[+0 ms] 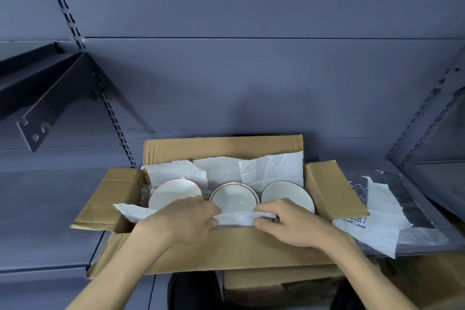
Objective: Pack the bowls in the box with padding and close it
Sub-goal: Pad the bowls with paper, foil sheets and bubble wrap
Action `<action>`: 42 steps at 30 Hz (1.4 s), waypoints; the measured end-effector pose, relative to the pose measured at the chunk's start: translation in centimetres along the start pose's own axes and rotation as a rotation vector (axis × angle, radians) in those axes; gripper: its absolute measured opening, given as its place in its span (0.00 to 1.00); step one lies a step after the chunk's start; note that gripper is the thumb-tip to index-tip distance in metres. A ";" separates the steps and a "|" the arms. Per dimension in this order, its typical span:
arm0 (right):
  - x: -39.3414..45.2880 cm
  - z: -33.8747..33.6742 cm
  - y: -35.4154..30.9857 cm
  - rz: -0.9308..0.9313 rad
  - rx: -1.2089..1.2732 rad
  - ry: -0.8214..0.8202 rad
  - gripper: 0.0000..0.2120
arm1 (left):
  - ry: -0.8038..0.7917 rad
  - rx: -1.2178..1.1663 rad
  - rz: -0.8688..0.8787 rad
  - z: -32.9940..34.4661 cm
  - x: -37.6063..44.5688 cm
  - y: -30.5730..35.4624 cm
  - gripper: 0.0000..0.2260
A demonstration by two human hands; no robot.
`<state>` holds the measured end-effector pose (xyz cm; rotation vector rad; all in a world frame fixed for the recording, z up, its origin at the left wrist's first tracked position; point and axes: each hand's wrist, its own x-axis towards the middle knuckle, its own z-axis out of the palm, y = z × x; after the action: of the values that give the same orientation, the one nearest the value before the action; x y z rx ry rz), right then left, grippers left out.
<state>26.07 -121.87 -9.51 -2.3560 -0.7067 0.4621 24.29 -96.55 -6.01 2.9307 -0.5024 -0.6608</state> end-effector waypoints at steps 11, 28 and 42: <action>1.1 0.4 -3.3 0.366 0.011 -0.240 0.45 | -0.154 -0.147 -0.009 0.1 -0.1 -0.7 0.17; -1.0 -3.8 1.1 0.167 0.398 0.372 0.37 | 0.212 -0.206 -0.048 -0.9 -0.3 -0.4 0.37; -10.6 -6.5 15.3 0.632 0.126 0.967 0.05 | 0.500 -0.402 0.542 -3.9 10.7 15.0 0.17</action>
<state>26.38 -141.26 -13.16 -2.2624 0.5008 -0.3868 30.62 -114.18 -4.32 2.2972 -0.9150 0.0410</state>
